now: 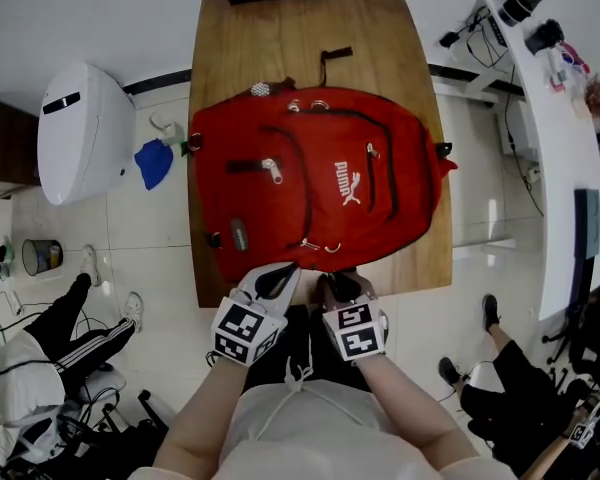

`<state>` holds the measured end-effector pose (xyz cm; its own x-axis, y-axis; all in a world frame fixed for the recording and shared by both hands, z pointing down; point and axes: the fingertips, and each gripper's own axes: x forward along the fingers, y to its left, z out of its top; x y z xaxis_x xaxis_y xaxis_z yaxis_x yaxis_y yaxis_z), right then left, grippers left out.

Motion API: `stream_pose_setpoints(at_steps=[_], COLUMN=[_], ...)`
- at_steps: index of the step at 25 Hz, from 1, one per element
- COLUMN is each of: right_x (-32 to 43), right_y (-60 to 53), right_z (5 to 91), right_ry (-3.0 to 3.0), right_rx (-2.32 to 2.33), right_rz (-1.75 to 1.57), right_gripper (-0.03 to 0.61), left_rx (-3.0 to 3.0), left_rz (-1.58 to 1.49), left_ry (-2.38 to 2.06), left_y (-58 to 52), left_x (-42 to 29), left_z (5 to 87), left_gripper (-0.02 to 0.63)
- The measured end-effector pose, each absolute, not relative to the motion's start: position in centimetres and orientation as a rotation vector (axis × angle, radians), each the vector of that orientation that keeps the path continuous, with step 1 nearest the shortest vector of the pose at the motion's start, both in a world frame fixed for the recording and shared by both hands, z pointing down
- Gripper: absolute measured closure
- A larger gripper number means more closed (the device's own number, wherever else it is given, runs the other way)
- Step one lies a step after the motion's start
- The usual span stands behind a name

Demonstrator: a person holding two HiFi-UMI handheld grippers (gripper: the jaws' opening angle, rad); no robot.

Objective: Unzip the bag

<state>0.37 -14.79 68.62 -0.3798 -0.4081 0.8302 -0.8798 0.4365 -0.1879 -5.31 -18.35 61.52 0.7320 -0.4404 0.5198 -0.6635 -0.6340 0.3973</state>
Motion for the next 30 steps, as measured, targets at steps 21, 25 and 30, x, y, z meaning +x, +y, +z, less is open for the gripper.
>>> stream_pose_setpoints(at_steps=[21,25,30], right_x=[10.7,13.6,16.4], right_y=[-15.9,-16.4,-17.7], right_z=[68.1,68.2,67.9], right_ry=[-1.903,-1.863,-1.837], right_rx=[0.965,0.970,0.965], right_rz=[0.794,0.789,0.738], right_gripper=[0.565,0.565,0.565], left_rx=[2.203,2.152,2.115], left_rz=[0.685,0.715,0.731], left_ry=[-0.942,-0.989,-0.998], left_y=[-18.1,-18.2,-18.4], left_x=[-6.2,-6.4,-6.5], left_z=[64.4,64.7,64.7], left_gripper=[0.607,0.606,0.606])
